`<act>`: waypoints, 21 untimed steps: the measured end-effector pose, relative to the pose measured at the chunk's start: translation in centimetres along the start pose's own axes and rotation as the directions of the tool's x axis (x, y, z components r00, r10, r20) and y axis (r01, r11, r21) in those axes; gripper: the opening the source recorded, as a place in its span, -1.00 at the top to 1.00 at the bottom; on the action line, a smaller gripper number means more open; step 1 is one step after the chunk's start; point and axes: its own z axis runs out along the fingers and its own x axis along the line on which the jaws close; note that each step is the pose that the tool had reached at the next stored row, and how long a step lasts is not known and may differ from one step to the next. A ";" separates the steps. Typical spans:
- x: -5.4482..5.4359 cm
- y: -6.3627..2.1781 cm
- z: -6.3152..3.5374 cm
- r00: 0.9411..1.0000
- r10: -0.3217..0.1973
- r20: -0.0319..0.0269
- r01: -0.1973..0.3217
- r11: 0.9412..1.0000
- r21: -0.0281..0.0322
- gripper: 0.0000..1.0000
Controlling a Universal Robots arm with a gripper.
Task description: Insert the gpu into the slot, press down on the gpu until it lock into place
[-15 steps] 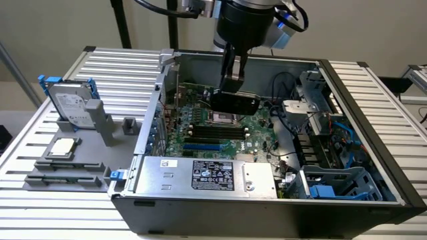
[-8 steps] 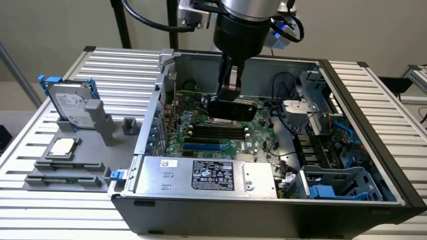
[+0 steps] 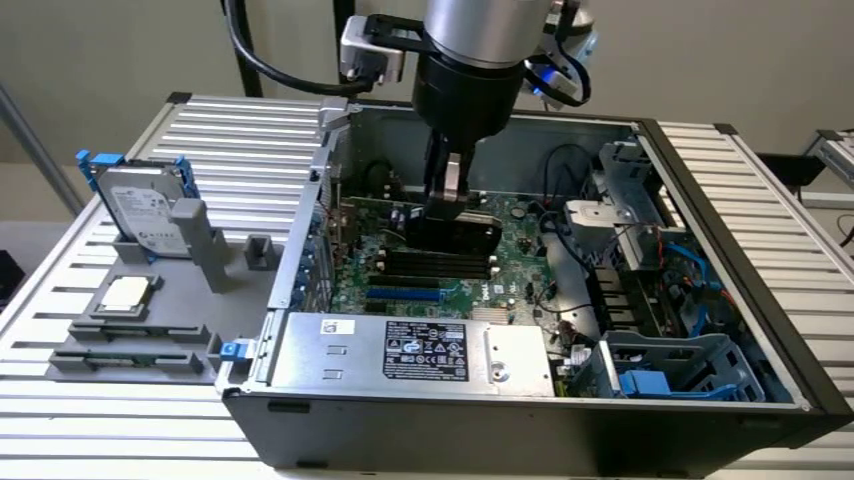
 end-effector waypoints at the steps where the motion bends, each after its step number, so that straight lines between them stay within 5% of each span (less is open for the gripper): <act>1: 0.1 0.19 0.17 1.000 -0.001 0.001 0.001 1.000 0.001 0.48; 10: 0.2 0.90 1.79 1.000 -0.004 0.008 0.004 1.000 0.013 0.48; 21: 0.4 0.88 3.64 1.000 -0.004 0.010 0.004 1.000 0.016 0.48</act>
